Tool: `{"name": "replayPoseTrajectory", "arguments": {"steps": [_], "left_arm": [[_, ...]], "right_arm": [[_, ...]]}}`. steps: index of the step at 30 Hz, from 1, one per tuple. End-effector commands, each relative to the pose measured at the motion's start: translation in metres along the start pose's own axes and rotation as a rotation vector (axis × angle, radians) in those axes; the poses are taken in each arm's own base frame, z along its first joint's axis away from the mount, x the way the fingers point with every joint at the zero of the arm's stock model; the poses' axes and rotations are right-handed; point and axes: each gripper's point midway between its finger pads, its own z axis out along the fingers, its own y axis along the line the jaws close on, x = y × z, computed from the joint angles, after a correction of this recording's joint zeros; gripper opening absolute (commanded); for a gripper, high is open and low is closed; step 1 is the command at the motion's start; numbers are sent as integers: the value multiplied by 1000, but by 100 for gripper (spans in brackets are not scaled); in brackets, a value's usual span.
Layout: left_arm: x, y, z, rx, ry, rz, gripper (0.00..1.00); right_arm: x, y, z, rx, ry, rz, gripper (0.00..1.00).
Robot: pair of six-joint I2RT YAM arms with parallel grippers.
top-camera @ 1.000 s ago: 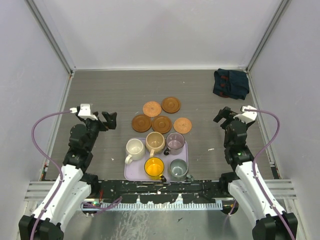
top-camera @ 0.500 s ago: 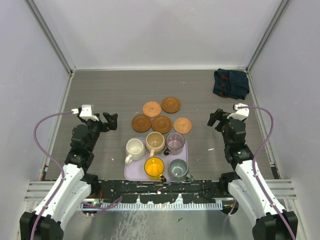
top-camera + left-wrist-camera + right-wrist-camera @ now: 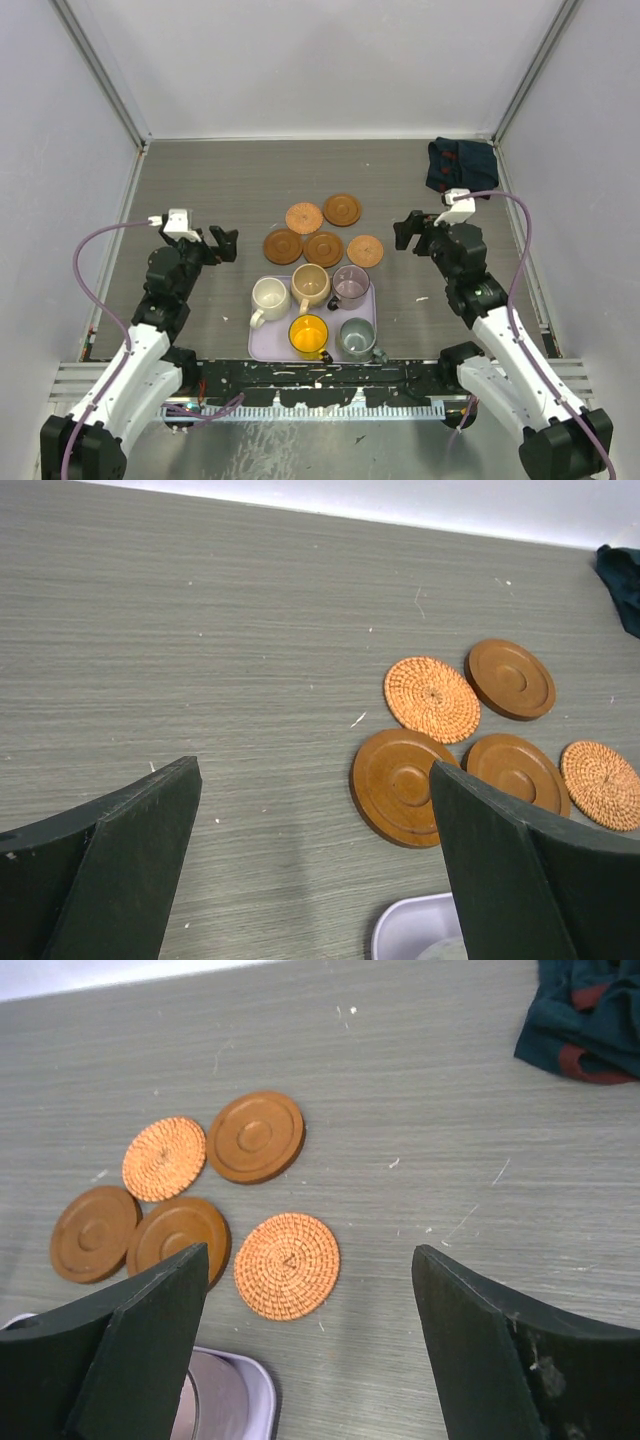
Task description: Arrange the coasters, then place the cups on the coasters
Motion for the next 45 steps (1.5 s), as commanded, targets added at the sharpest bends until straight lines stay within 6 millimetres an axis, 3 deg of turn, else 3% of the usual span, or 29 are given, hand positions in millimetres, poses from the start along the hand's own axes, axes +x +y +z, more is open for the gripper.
{"name": "replayPoseTrajectory", "arguments": {"steps": [1,5,9,12,14,17,23,27,30,31,38,45], "left_arm": [[-15,-7,6,36,-51,14,98],[-6,-6,12,32,-21,12,99],[1,-6,20,34,3,8,90],[4,-9,26,50,21,4,72],[5,-11,31,57,31,-2,50],[10,-11,40,54,61,-20,26],[22,-18,61,74,154,-54,0],[34,-31,72,139,223,-87,0],[41,-37,77,174,251,-104,0],[43,-39,79,182,261,-100,0],[57,-47,97,209,345,-49,0],[78,-64,109,253,414,-50,0]], "right_arm": [[-1,4,11,7,20,-28,86],[21,3,26,21,86,-45,85],[31,0,38,37,102,-56,84],[34,-3,48,60,117,-63,81],[36,-5,55,77,132,-69,76],[40,-4,65,77,159,-72,69],[44,6,83,45,207,-75,60],[43,10,95,32,236,-90,52],[45,17,101,-1,260,-91,13],[47,18,103,-7,267,-90,7],[65,24,123,-40,330,-91,5],[101,37,129,-103,421,-84,3]]}}
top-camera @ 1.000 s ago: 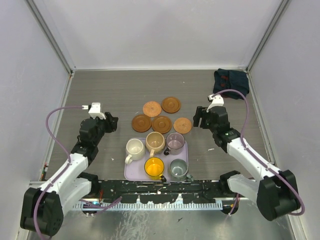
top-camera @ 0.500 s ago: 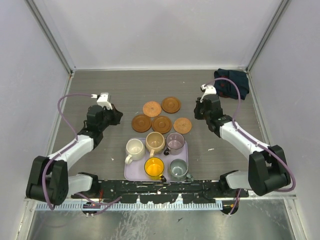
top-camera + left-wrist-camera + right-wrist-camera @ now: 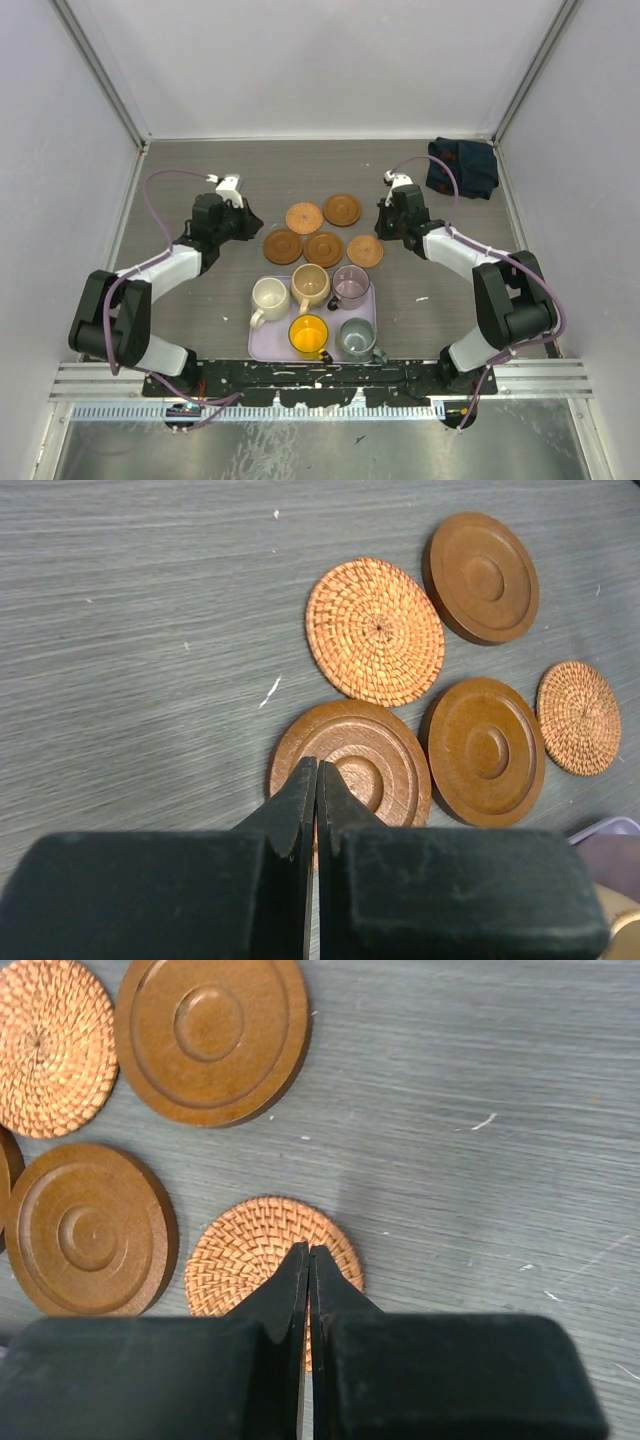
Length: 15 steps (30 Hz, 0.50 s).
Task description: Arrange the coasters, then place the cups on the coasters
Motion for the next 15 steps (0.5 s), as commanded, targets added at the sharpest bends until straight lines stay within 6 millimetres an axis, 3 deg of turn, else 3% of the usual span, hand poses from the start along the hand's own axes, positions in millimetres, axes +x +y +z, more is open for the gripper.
{"name": "replayPoseTrajectory", "arguments": {"steps": [1,11,15], "left_arm": [[-5,-17,12,63,9,36,0],[20,-36,15,76,108,85,0],[30,-35,10,47,149,96,0]], "right_arm": [[-14,28,2,-100,-46,-25,3],[20,58,6,-121,30,-77,5],[34,54,5,-98,72,-40,5]]}}
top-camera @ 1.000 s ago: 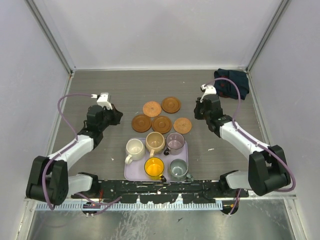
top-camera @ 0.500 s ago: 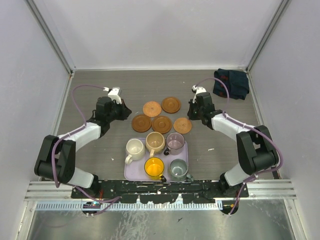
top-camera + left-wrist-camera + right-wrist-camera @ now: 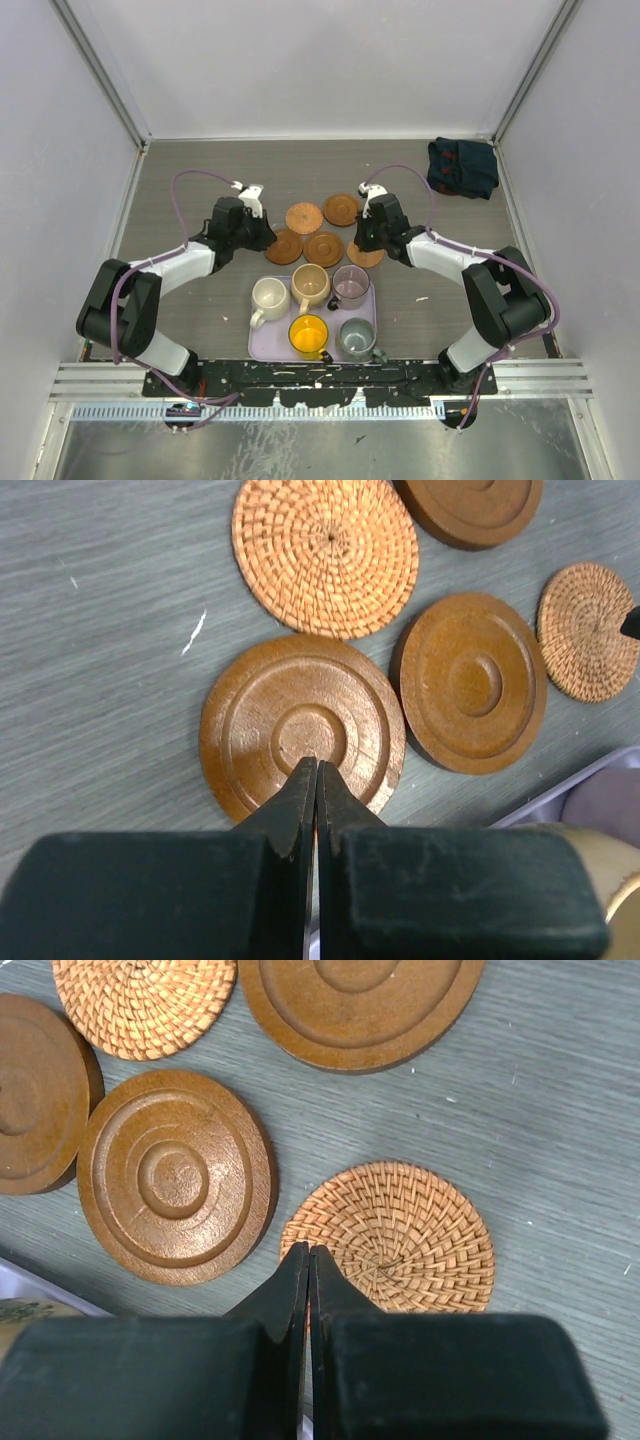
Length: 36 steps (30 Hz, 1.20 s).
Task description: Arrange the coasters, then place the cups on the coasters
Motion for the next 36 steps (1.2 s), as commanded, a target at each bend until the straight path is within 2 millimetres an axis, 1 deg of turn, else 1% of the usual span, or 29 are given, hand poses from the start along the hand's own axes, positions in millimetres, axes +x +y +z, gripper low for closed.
{"name": "replayPoseTrajectory", "arguments": {"steps": [1,5,8,13,20,24,28,31,33,36], "left_arm": [[-12,-5,-7,-21,-8,42,0],[-3,-1,-9,-54,29,36,0],[2,4,-9,-78,45,32,0],[11,7,-6,-90,92,15,0],[27,13,7,-112,175,-23,0],[35,13,16,-107,222,-37,0],[37,16,22,-119,249,-48,0],[38,18,28,-126,261,-55,0],[36,20,33,-138,265,-58,0],[34,33,40,-202,274,-56,0]], "right_arm": [[6,-2,-1,22,8,47,5],[19,-7,0,46,46,65,5],[27,-11,3,66,78,73,5],[38,-19,10,115,126,79,5],[46,-43,20,232,179,89,4],[43,-65,26,294,196,125,4],[34,-95,30,339,187,202,4],[23,-115,32,360,166,250,4],[13,-124,35,362,146,269,4],[0,-134,39,369,122,289,4]]}}
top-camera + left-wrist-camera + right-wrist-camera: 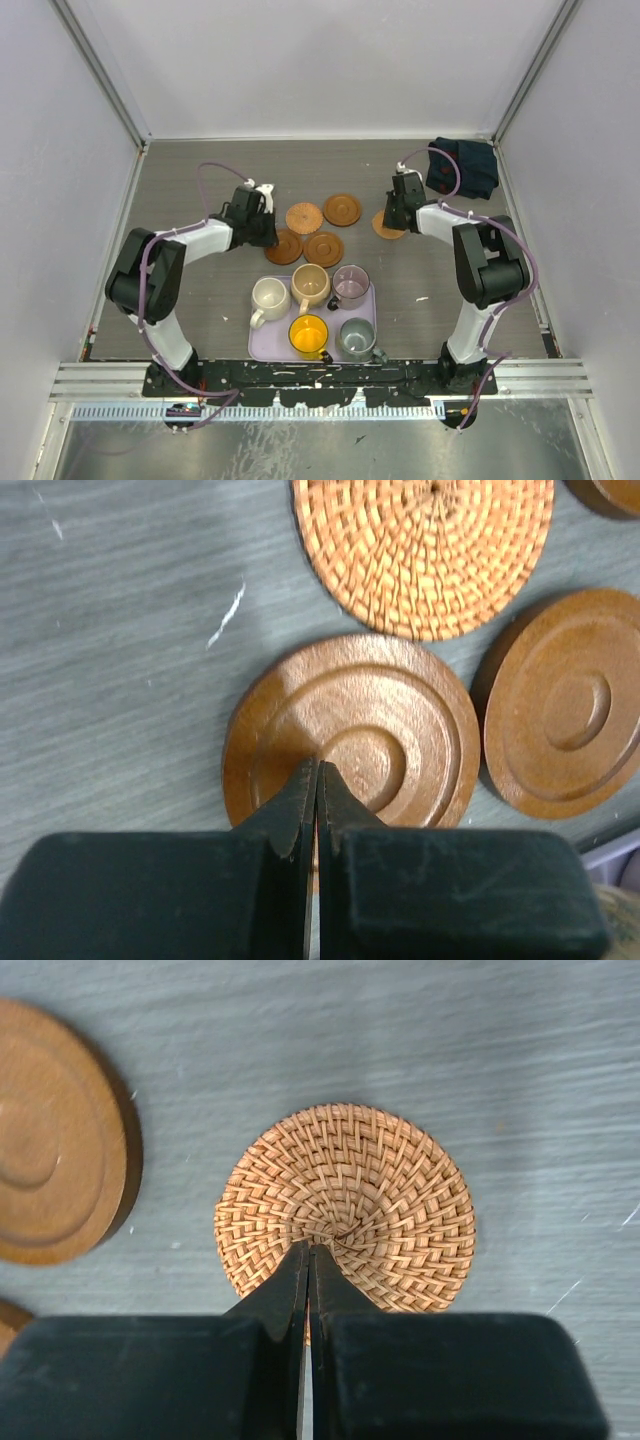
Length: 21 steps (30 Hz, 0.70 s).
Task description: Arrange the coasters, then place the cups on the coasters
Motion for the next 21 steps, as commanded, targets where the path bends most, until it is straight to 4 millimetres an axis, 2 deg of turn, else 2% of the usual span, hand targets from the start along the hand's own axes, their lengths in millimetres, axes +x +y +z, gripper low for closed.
{"name": "replayPoseTrajectory", "arguments": {"steps": [1,9,17,21], "left_arm": [[-5,16,11,-95,29,-13,0],[-30,53,21,-196,14,-112,0],[-59,92,33,-222,-22,-221,0],[-73,104,35,-240,-31,-239,0]], "right_arm": [[1,-26,12,79,46,24,4],[-34,-21,14,55,-40,21,4],[-68,-11,4,19,-126,1,5],[-82,-6,-1,5,-157,-2,5]]}}
